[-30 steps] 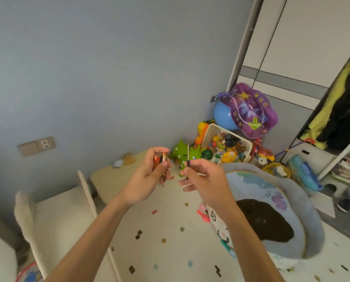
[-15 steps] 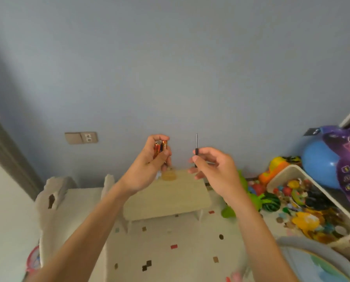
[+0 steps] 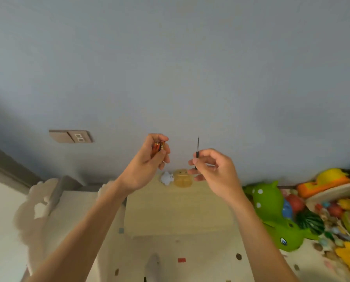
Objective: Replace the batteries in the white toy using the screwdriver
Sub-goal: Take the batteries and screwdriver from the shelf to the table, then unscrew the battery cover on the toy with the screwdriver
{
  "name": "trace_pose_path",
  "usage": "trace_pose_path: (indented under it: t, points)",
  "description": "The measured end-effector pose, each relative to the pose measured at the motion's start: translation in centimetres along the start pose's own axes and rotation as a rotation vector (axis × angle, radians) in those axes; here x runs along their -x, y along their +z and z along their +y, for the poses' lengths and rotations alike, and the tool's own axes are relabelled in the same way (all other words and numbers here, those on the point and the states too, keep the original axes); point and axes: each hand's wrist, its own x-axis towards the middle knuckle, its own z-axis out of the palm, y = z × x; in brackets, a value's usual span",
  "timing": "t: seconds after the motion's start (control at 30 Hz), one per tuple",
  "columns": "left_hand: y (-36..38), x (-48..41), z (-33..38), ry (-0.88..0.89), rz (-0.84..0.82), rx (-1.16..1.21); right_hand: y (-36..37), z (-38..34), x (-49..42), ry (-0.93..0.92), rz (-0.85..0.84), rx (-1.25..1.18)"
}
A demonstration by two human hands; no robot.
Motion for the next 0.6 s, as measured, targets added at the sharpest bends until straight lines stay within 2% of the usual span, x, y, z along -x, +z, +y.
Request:
trace_pose_path:
  t: [0.1,0.2,0.43,0.53,0.6]
  points:
    - [0.8,-3.3,-6.4,-0.078,0.022,-0.061,-0.3,5.3,-5.3,0.066,-0.031,-0.013]
    - [1.9,-5.8,-16.4,-0.163,0.045,-0.149,-0.2,13.7,-10.9,0.083,-0.045,0.025]
    - [7.7,-5.0,-48.4,-0.328,-0.119,-0.513,2.2,43.4,-19.8,0.154,-0.18,0.169]
    - [9.1,-4.8,-59.1,-0.302,-0.211,-0.717,2.4,54.0,-22.5,0.108,-0.231,0.247]
    - [9.3,-4.6,-64.1,-0.205,-0.312,-0.932,2.4,58.7,-24.0,0.055,-0.264,0.289]
